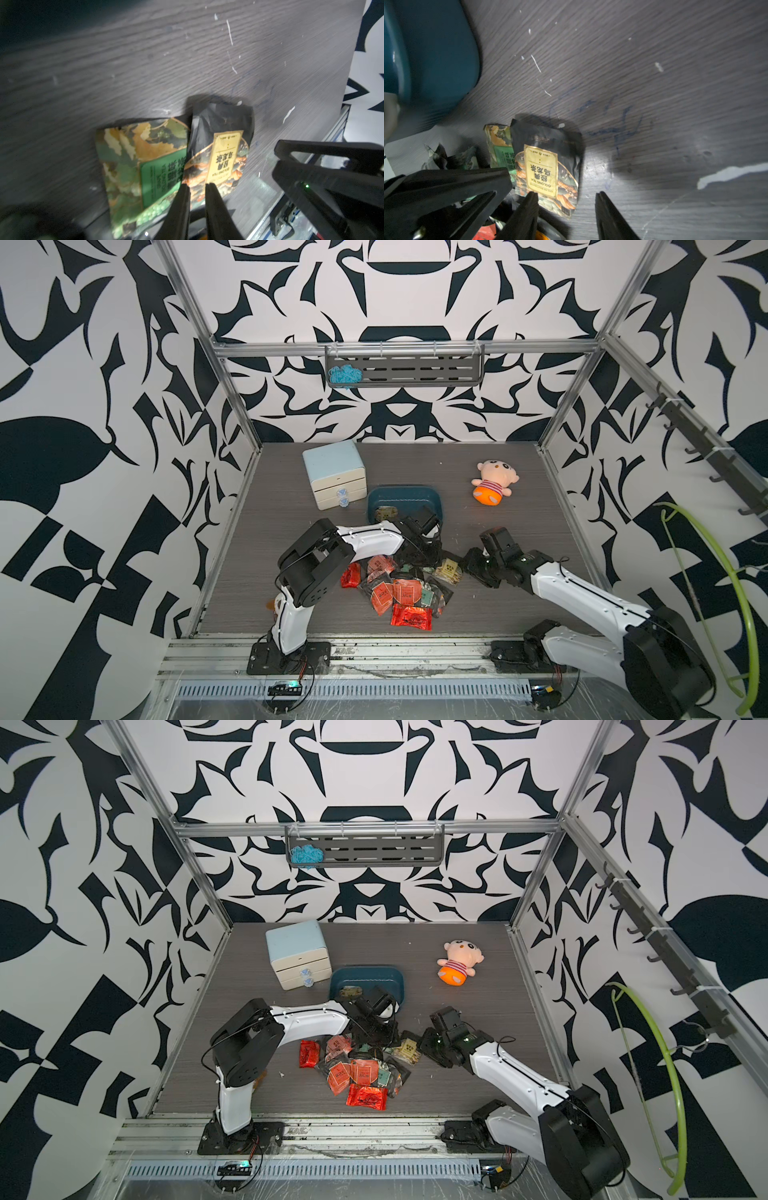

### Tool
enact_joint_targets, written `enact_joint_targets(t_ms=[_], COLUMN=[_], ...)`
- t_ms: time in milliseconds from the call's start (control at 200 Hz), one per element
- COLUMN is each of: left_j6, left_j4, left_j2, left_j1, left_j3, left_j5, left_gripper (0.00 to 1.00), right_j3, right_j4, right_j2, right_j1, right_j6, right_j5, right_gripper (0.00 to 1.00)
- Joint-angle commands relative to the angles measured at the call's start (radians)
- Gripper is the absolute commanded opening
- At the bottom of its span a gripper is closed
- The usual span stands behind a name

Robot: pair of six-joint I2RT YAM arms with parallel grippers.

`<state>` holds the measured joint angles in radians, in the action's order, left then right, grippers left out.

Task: Put the tea bags into the storage box
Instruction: Pick up the tea bag from the center of the board.

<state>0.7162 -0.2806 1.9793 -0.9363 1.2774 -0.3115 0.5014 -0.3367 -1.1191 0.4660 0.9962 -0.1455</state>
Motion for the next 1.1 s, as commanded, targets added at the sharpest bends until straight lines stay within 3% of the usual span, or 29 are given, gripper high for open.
enact_joint_targets(t_ms=[0,750,1095], left_j6=[-0.006,0.009,0.011], left_j4=[-0.052,-0.121,-0.124], left_j2=[0.041,0.086,0.093], left_j1=[-0.009,-0.015,-0.015], left_j3=[0.036,0.059,0.055], left_j5=[-0.026,0.017,0.031], left_gripper=[0.18,0.17,0.17], right_j3=[-0.012,-0.057,-0.061], right_j4=[0.025,0.176,0.228], right_j2=[-0.003,-0.108,-0.158], right_j1=[-0.003,-0.002,-0.001], right_j6=[0.016,0.046,0.055], right_j5=[0.005,-0.045,-0.054], right_gripper=[0.49,0.49,0.39])
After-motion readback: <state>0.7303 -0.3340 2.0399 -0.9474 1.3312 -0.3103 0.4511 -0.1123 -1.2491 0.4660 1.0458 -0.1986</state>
